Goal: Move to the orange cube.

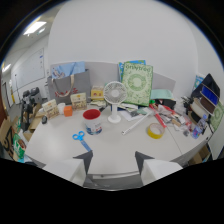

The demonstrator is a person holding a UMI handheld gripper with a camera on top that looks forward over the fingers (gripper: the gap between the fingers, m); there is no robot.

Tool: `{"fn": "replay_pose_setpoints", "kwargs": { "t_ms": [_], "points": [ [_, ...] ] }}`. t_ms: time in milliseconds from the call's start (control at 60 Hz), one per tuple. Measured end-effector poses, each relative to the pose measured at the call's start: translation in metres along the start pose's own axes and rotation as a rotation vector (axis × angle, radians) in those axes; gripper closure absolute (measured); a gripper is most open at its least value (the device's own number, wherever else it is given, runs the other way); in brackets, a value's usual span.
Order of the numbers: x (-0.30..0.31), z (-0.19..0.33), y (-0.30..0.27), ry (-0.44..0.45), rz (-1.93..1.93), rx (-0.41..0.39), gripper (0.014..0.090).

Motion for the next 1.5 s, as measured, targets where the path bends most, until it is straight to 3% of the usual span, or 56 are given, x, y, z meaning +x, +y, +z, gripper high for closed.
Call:
{"fn": "replay_pose_setpoints", "kwargs": {
  "t_ms": [367,567,1150,1500],
  "points": [
    [-0.114,0.001,0.014,-0.157,-0.047,-0.028,0.0205],
    [-0.175,0.030,0.009,-0.205,-0.076,-0.046,0.0203],
    [-0.263,0.233,-0.074,-0.106,-0.055,-0.070,0.0207],
    [-0.265,0.280,-0.080,-0.069,-0.062,-0.092,0.0204]
  ]
}}
